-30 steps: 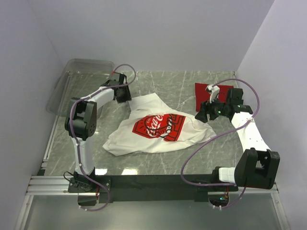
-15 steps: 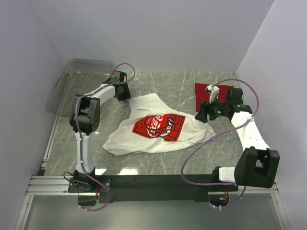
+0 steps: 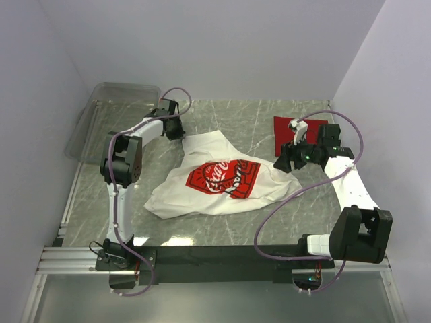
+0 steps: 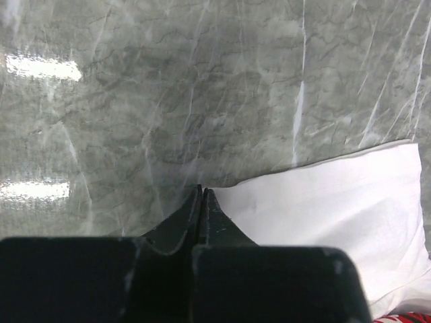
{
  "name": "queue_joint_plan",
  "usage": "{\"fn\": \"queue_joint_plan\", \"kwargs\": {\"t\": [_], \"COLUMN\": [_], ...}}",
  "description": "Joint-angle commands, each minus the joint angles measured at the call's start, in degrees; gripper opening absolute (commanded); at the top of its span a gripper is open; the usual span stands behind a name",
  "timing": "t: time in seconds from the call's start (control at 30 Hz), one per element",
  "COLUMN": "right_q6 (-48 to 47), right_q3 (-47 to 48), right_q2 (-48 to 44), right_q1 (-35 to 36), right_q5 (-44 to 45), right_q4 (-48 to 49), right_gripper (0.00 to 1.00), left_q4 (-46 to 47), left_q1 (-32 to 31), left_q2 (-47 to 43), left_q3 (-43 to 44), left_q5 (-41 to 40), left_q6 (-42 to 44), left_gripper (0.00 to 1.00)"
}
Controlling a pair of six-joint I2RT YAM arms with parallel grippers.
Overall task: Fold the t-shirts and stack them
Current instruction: Flatten the tshirt out
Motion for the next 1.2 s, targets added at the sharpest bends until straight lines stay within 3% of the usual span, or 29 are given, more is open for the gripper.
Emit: {"fn": "queue_joint_plan", "kwargs": {"t": [0.0,0.4,0.73,0.93,1.17], "right_q6": [-0.50,-1.21,-1.12,1.77,2.58], "right_q3": [-0.24,2.83,5.73,7.05,21.19], "right_q2": [-0.36,1.57,5.87,9.30,19.58], "right_q1": [-0.31,0.04,1.80,6.36,10.23], "right_q5": [0.53,4.84,2.91,3.69,11.24], "right_q4": [0.71,1.15,-2.36,-0.61,-1.48], "right_gripper": [0.75,0.75,0.75,0.74,0.76], "left_q4": [-0.91,7.00,6.04,5.16,5.16], "left_q1": [-0.42,-0.33,-0.15,0.02,0.02], "left_q2": [-2.66,-26.74,-32.20,-34.05,-36.86], "left_q3": [-0.47,1.19,4.54,4.28,0.15], "left_q5": [0.71,-3.07,-1.67,-0.17,1.15], "left_q6": [1.77,6.00,6.26,6.09,5.47], "left_gripper": [0.01,0.00,0.00,0.00,0.00]}}
